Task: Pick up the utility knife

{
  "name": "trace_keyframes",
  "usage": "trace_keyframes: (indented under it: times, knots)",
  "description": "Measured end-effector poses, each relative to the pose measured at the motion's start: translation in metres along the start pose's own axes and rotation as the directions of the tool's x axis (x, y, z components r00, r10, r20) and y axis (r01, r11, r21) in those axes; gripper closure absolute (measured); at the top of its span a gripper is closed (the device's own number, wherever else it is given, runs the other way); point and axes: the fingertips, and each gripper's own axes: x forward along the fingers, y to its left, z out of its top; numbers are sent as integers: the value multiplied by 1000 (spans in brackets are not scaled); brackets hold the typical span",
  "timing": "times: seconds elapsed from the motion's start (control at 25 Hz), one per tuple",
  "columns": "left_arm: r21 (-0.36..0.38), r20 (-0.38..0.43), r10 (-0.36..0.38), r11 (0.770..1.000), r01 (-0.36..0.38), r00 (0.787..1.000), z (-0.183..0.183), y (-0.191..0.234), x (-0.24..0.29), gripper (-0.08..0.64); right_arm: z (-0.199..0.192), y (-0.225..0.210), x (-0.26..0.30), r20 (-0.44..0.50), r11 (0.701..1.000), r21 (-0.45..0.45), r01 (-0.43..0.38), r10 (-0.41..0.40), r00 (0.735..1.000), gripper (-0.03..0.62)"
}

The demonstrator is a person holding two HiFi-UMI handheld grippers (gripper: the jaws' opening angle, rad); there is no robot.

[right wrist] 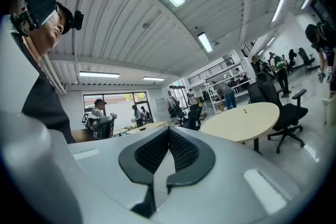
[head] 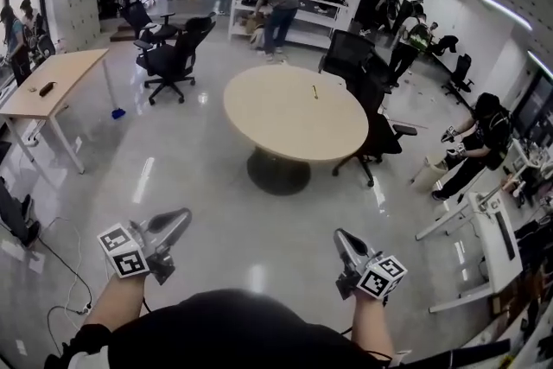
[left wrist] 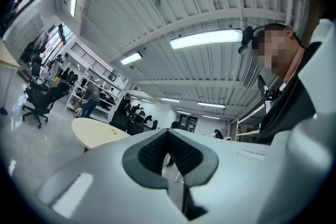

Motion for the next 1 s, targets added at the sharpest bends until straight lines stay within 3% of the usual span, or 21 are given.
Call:
trace_keyframes:
  times: [0.36,0.64,0.76,1.0]
  knots:
    - [-38,-10,-109,993,108,994,7,97,56,577,11,-37,71,-4,994,-29,101,-101,995,577]
    - [-19,-18,-210,978,210,978,65,217,95,577,46,-42,188,28,984,-71,163,-161,987,577]
    - [-29,-20,-221,975,220,975,80,269,104,577,55,-47,243,48,984,-65,164,-161,986,577]
    - [-43,-10,-207,977,207,978,96,338,117,577,59,-61,310,-7,984,-103,148,-150,989,577]
